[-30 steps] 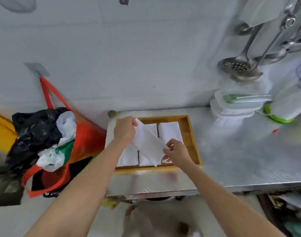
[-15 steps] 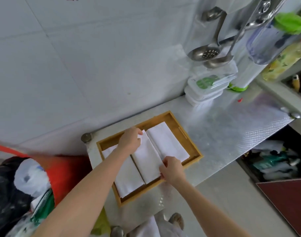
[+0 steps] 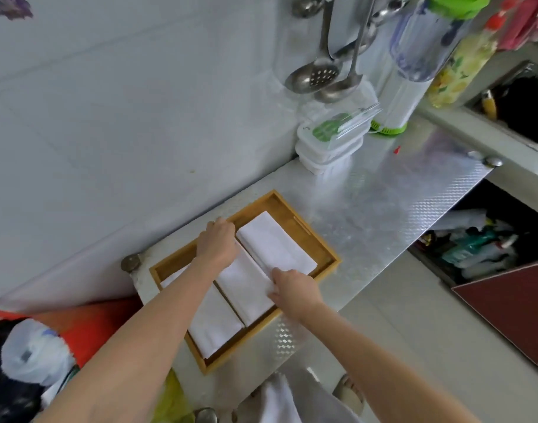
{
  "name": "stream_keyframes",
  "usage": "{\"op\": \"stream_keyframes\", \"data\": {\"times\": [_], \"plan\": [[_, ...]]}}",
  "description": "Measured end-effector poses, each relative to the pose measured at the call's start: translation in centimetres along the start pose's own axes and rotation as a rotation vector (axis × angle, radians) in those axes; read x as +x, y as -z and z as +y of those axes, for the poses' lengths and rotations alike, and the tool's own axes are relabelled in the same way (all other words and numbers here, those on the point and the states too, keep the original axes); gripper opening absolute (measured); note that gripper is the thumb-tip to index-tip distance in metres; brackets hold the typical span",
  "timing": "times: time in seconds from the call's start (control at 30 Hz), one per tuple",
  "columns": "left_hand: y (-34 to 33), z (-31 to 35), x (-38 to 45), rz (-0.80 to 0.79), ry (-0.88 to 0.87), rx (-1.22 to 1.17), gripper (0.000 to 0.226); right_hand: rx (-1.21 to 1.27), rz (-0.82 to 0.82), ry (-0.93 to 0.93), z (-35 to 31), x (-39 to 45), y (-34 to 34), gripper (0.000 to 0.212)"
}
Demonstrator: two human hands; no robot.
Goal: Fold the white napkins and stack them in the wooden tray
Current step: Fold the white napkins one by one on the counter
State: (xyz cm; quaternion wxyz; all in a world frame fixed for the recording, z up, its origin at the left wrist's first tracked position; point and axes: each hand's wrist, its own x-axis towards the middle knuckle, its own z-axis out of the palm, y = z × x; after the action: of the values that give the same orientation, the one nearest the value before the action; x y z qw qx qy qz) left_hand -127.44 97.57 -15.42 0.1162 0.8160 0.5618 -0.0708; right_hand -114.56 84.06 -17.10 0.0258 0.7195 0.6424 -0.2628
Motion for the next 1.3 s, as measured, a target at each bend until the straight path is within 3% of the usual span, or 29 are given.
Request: {"op": "stream_keyframes", "data": {"times": [0.1,0.23,0.5,0.73,1.1,1.3], "plan": [[2.1,5.3,0.6,0.058,-0.109,-0.058,0.025,0.057,0.101,-0.020,4.2,-1.1,2.1,0.023],[2.6,16.8,0.9,-0.167,-0.280,-0.054,0.021,0.105,0.149,-0.186,14.8,-4.2,4.9,0.019],[-0.5,47.1,-1.0,-0.285,-0.691,0.210,0.023,0.059,0.177,-0.594,43.6,-19.7,9.6,0.013],[-2.0,74.0,-5.4,-0.206,-1.145,0.322,0.024,0.150,0.422,-1.025,61.8,-36.2,12.1,0.020],[-7.8,107.7,-14.8,-0.164,-1.744,0.491,0.029,0.427,0.650,-1.613,79.6,-56.7,10.0,0.013],[-10.3,121.2,-19.9,-0.209,-1.971,0.482,0.035,0.523,0.745,-1.849,85.1,-64.5,8.3,0.009]]}}
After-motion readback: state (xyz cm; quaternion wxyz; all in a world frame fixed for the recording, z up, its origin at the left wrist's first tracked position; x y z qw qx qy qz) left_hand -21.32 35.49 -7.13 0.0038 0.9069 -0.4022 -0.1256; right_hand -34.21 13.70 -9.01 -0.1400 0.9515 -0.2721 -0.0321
